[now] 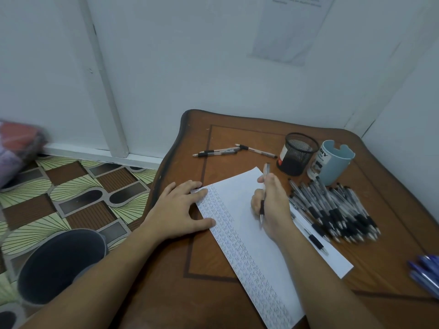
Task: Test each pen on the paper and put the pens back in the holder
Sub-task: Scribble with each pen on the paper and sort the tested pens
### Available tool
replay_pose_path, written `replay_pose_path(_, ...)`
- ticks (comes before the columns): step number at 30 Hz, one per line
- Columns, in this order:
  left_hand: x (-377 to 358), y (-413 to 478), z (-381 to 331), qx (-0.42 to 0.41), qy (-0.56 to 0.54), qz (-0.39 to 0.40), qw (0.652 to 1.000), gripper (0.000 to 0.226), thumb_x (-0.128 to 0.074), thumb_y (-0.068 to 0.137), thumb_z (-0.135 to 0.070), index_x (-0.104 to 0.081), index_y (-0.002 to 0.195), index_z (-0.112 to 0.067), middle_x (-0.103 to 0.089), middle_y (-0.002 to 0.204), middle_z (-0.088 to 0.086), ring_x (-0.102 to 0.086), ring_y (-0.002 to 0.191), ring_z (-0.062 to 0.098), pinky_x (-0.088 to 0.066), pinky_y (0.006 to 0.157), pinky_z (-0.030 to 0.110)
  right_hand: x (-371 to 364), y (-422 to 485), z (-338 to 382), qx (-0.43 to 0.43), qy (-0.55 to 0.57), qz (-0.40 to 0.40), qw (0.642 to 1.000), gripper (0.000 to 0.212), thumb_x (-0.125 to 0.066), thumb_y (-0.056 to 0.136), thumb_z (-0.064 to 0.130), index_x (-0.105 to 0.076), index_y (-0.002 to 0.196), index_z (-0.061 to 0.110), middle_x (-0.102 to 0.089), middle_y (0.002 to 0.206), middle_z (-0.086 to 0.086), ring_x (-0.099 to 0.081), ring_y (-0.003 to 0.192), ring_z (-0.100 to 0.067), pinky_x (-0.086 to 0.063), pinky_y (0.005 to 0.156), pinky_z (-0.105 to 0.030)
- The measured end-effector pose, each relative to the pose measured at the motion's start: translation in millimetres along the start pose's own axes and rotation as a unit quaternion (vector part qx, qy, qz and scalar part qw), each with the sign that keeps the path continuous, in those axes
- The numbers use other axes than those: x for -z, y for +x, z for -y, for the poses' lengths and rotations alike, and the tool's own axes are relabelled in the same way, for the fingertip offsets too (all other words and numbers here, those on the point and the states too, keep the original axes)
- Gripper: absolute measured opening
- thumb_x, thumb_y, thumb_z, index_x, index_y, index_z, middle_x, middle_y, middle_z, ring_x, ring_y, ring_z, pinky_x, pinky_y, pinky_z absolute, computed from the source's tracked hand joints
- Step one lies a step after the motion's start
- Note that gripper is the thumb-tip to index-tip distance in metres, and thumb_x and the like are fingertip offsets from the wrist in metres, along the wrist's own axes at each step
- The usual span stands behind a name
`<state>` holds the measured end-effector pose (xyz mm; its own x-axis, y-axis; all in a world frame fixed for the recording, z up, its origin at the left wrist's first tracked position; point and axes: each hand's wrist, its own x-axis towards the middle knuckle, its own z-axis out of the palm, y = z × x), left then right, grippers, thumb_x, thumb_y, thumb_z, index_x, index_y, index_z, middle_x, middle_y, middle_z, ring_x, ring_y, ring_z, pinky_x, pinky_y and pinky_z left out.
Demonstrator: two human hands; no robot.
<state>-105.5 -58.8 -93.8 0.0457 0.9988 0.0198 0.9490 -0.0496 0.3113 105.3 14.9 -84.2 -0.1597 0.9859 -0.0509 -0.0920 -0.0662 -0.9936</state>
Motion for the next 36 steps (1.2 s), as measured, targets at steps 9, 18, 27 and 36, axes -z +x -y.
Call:
replay_pose_path(9, -1, 0, 1, -0.002, 0.003, 0.000, 1.000, 0.107, -0.023, 0.057, -0.091, -0.033, 0.147, -0.034, -0.021, 0.156, -0.014, -0.013, 0.144, 0.006, 0.002, 0.119, 0.038, -5, 3, 11, -0.075, -0.084, 0.014, 0.994, 0.018, -0.035, 0.105, 0.021, -0.051, 0.105, 0.011, -0.050, 0.051, -0.004, -0.039, 0.044, -0.017, -0.030, 0.045, -0.030)
replay_pose_path(18, 0, -1, 0, -0.002, 0.010, -0.009, 1.000, 0.108, -0.021, 0.056, -0.091, -0.034, 0.147, -0.034, -0.023, 0.156, -0.014, -0.014, 0.144, 0.005, 0.001, 0.118, 0.037, 51, 8, 61, 0.017, -0.588, 0.013, 0.809, 0.012, -0.051, 0.097, 0.013, -0.062, 0.099, 0.010, -0.063, 0.094, -0.004, -0.060, 0.086, -0.022, -0.042, 0.066, -0.031)
replay_pose_path(27, 3, -3, -4, 0.001, 0.013, -0.002, 1.000, 0.111, -0.018, 0.055, -0.092, -0.032, 0.148, -0.034, -0.021, 0.157, -0.014, -0.013, 0.144, 0.006, 0.002, 0.118, 0.037, 73, -4, 56, 0.022, -0.745, 0.010, 0.667, 0.001, -0.051, 0.095, 0.015, -0.050, 0.094, 0.015, -0.057, 0.102, -0.006, -0.054, 0.090, -0.024, -0.039, 0.067, -0.029)
replay_pose_path(36, 3, -2, -4, 0.002, 0.004, 0.005, 1.000, 0.105, -0.024, 0.060, -0.090, -0.030, 0.148, -0.034, -0.019, 0.157, -0.014, -0.011, 0.145, 0.007, 0.003, 0.119, 0.039, 3, 56, 41, 0.062, -0.445, 0.085, 0.890, 0.027, -0.054, 0.098, 0.009, -0.067, 0.120, 0.017, -0.063, 0.117, 0.003, -0.057, 0.103, -0.010, -0.042, 0.086, -0.023)
